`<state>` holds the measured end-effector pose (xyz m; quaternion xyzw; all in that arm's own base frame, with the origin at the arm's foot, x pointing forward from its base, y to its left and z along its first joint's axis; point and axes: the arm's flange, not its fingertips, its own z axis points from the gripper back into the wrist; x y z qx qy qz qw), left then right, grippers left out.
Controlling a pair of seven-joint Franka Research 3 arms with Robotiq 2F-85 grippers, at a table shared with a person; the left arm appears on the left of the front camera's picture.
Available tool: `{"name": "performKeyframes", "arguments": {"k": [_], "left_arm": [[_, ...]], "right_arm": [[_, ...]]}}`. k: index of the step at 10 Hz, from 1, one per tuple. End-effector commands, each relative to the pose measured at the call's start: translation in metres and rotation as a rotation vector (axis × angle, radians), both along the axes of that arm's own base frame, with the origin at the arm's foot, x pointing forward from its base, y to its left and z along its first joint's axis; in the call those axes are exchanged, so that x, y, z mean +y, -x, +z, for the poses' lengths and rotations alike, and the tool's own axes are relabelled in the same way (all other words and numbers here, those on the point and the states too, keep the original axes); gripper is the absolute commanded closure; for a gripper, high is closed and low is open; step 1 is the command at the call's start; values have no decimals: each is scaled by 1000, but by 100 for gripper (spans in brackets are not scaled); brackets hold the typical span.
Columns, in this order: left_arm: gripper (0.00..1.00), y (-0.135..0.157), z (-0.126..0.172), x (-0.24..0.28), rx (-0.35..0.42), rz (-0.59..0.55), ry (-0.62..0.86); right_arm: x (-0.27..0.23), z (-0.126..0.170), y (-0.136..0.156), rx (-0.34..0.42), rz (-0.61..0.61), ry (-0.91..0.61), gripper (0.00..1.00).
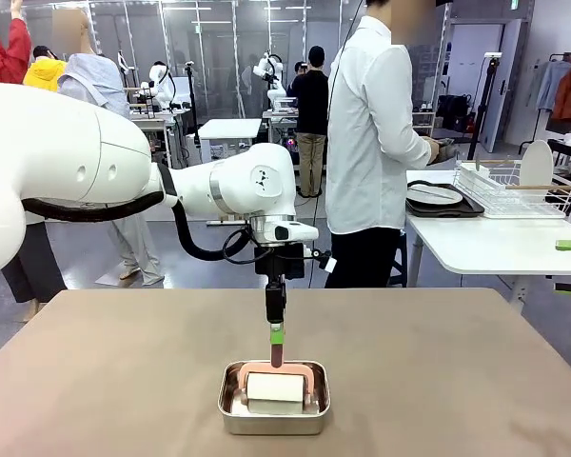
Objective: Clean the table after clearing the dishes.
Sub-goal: When the right (or left) Handle tray is removed, use the right hand (or left hand) to clean the right (or left) side of the table with the Lint Roller.
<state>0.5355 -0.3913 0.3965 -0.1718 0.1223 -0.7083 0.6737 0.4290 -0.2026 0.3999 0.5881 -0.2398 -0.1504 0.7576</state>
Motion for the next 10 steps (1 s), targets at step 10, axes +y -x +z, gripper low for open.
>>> {"name": "performKeyframes", "arguments": {"k": [10], "left_arm": [[100,18,55,1,-46,167,-155]], "right_arm": [[1,3,2,0,10,6,0]]}}
